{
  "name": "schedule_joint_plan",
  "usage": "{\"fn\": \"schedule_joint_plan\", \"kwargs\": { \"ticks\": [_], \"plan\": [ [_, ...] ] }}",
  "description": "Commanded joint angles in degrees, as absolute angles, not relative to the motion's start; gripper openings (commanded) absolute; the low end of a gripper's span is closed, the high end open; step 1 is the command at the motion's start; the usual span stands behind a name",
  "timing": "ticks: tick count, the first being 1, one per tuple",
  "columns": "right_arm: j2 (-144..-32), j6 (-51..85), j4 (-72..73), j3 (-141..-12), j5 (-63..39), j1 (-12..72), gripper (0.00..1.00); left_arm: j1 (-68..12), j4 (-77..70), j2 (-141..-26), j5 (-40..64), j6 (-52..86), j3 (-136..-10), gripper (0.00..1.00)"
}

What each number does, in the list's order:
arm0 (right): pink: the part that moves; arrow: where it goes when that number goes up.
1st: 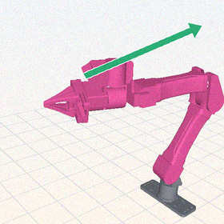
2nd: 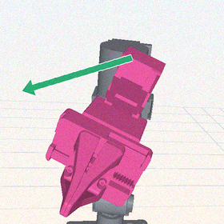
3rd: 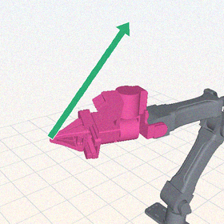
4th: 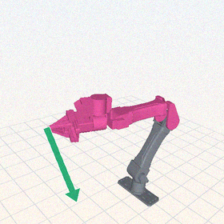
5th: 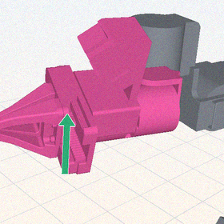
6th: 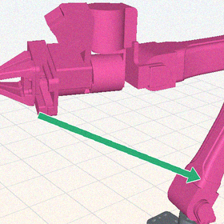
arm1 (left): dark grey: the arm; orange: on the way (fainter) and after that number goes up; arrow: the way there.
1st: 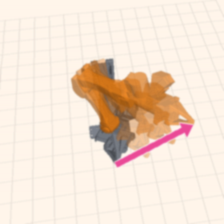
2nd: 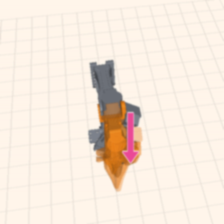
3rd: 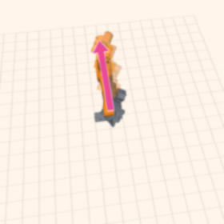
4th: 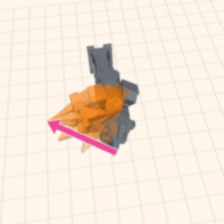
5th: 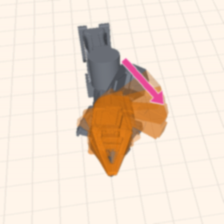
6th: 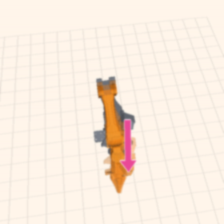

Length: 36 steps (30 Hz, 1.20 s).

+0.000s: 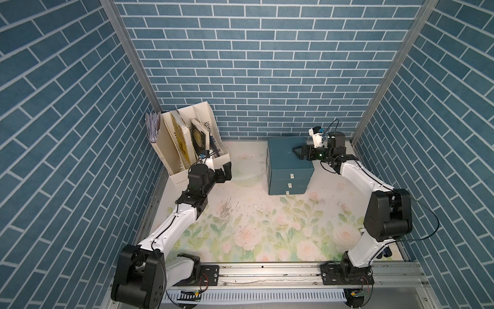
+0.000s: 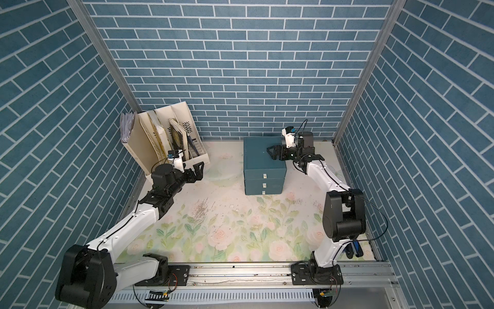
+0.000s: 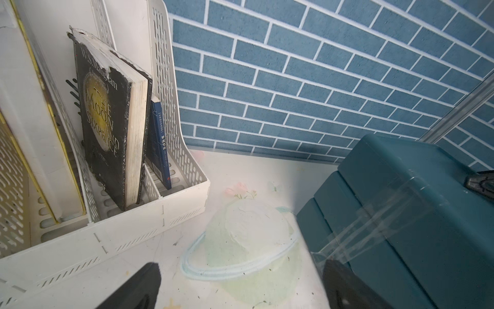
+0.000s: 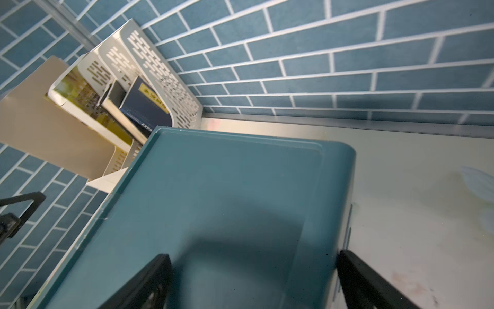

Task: Take the seed bags out of the drawer
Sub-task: Move the storage box to the center of the board.

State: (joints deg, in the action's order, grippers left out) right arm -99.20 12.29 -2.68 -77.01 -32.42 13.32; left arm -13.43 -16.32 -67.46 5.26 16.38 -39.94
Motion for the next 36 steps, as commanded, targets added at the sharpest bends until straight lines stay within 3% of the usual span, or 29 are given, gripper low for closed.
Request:
{"fn": "schedule_joint_plan", "kwargs": {
  "ticks": [1,20,30,36],
  "plan": [
    [-102.5,13.9,-4.9,-78.4,-35.9,16.4,0.99,-14.2,-14.1,-65.9,4.7,16.8,-40.7,1.0],
    [-115.0,15.1,-7.8,-95.4,-35.2,25.6,0.98,-24.5,-7.8,-67.4,1.6,22.1,-46.4,1.0],
    [-106.6,13.6,-9.8,-94.2,-25.3,25.0,1.0,-27.1,-4.3,-73.4,1.5,25.4,-54.2,1.0],
    [-97.3,16.3,-8.6,-85.6,-22.9,25.1,1.0,-27.1,-2.8,-77.2,2.4,26.8,-56.8,0.97]
  ]
}}
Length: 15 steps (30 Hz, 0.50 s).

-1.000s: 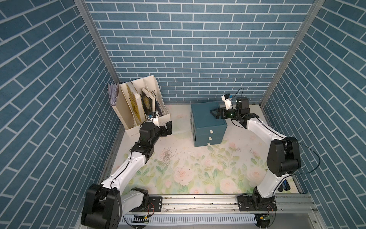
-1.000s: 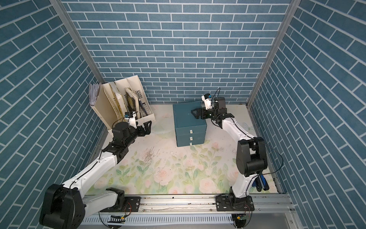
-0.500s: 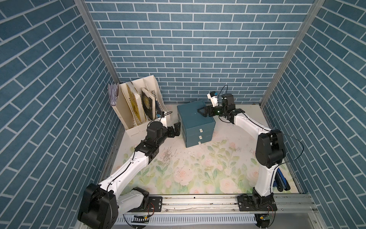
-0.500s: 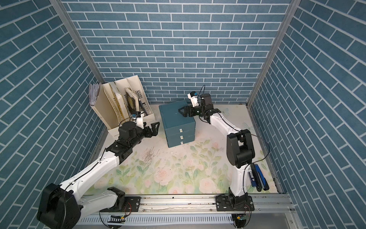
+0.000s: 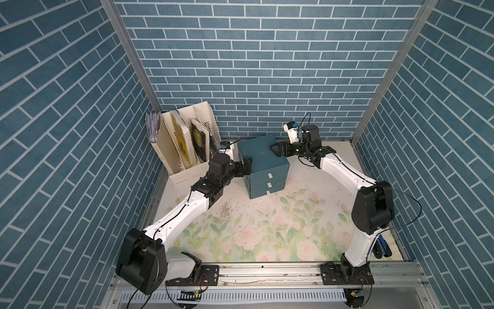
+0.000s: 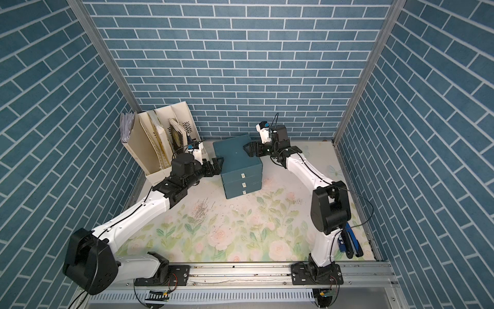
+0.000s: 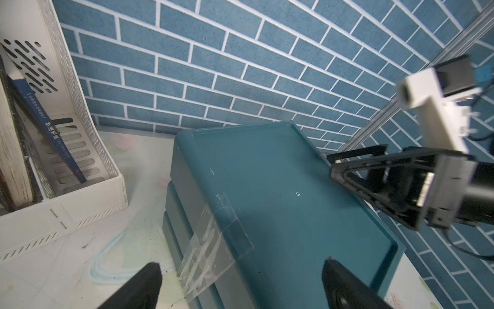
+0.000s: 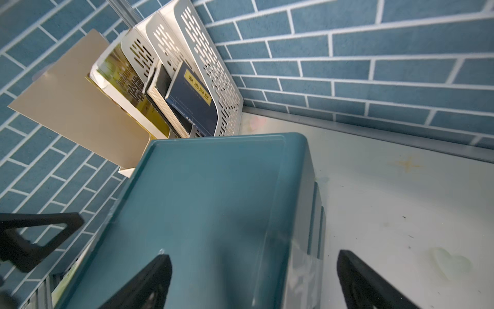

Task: Take the seed bags out of the drawer
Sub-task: Move the storage box to the center of the board, then open the drawer in the storage box.

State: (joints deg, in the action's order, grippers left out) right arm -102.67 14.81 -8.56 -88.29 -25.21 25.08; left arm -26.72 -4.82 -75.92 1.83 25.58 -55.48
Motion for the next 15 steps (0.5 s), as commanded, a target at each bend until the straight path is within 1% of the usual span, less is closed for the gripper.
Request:
{"fn": "schedule_joint_plan", "kwargs": {
  "ticks": [1,4,9,15],
  "plan": [
    [-95.7,16.9,-8.7,-84.3,-22.8,25.2,1.0,-27.1,-2.7,-77.7,2.6,26.9,-57.1,0.96],
    [-90.3,19.0,-8.4,-79.5,-22.3,25.4,1.0,-27.2,-1.3,-79.4,3.5,27.0,-58.4,0.92],
    [-82.7,23.9,-8.3,-72.2,-23.6,26.2,1.0,-27.2,0.3,-81.5,5.2,28.2,-60.5,0.82],
    [-78.3,30.4,-4.6,-64.7,-22.7,31.2,0.98,-27.2,1.4,-83.2,7.5,29.9,-62.0,0.7]
  ]
}}
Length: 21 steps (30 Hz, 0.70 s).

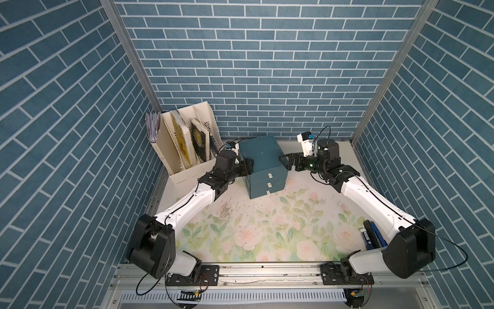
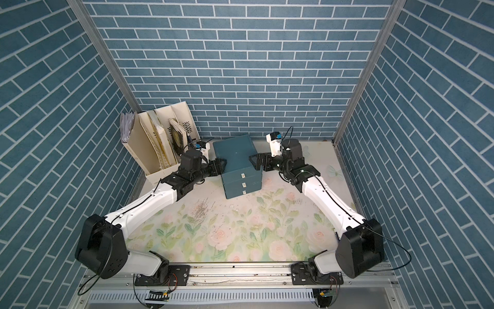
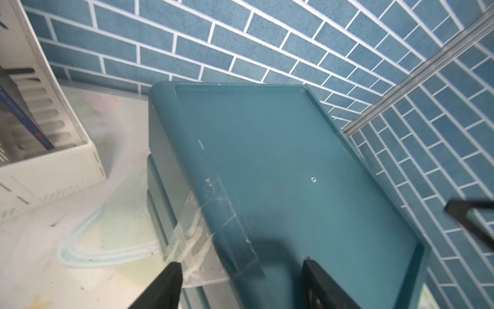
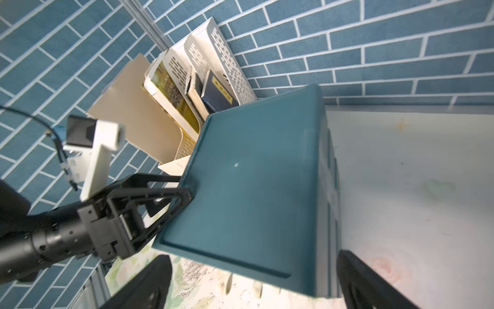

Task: Take the seed bags out of the drawer
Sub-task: Open the drawer in the storage box.

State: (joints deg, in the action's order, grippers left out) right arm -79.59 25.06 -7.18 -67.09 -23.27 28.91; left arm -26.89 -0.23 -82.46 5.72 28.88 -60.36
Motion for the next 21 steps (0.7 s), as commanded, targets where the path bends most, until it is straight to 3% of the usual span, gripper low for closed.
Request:
{"fn": "schedule_joint_plan", "kwargs": {
  "ticks": [1,7,21],
  "plan": [
    [-77.9,31.6,-3.7,-63.4,-22.1,32.3,0.97,-27.2,1.5,-83.6,7.7,30.0,-62.2,0.68],
    [-76.0,37.7,1.6,-57.3,-19.0,36.5,0.88,-27.3,1.8,-84.9,8.1,30.1,-62.6,0.62],
    [-78.8,46.2,11.8,-52.0,-19.7,37.4,0.55,-27.6,1.8,-84.8,7.9,30.6,-62.1,0.61]
  ]
}}
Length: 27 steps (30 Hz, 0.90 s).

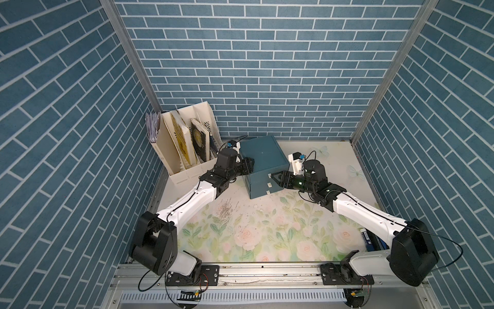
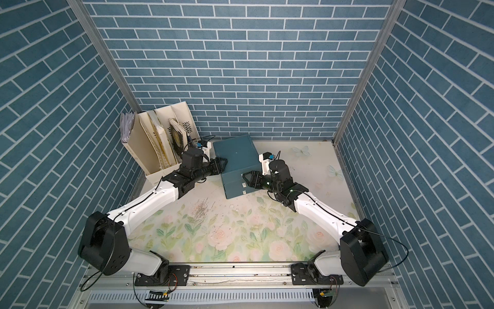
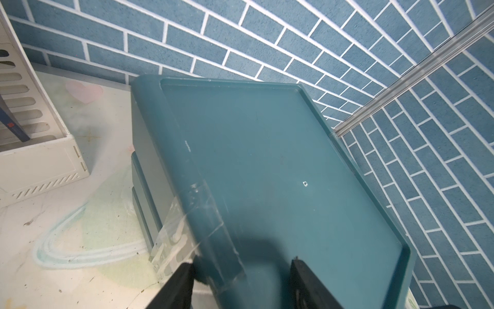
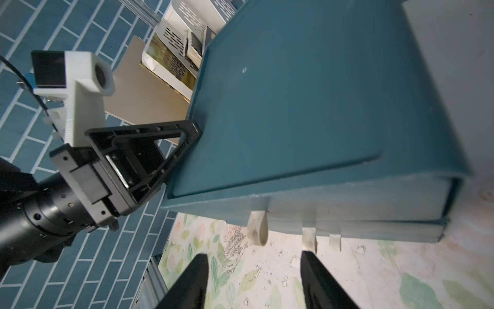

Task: Take the seed bags out of the drawer
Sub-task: Open the drawer in the storage box.

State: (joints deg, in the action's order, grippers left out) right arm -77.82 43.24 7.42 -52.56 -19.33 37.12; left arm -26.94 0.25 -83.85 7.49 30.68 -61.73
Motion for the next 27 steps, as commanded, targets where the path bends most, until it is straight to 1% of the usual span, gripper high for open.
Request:
{"fn": "schedule_joint_plan", "kwargs": {
  "ticks": [1,5,18,27],
  "plan": [
    [-79.1,46.5,12.4,-51.9,-19.9,37.4,0.55,-27.6,1.8,-84.8,7.9,30.6,-62.1,0.61],
    [-80.0,47.5,13.3,-51.9,-20.4,37.3,0.51,-27.8,1.8,-84.6,7.8,30.8,-62.0,0.61],
    [-80.9,49.4,13.5,-51.1,-22.2,37.4,0.48,-28.1,1.8,-84.1,7.2,31.2,-61.5,0.61],
    [-80.9,51.4,16.3,-48.6,-22.5,37.5,0.45,-28.1,2.2,-83.4,6.9,31.3,-61.2,0.61]
  ]
}}
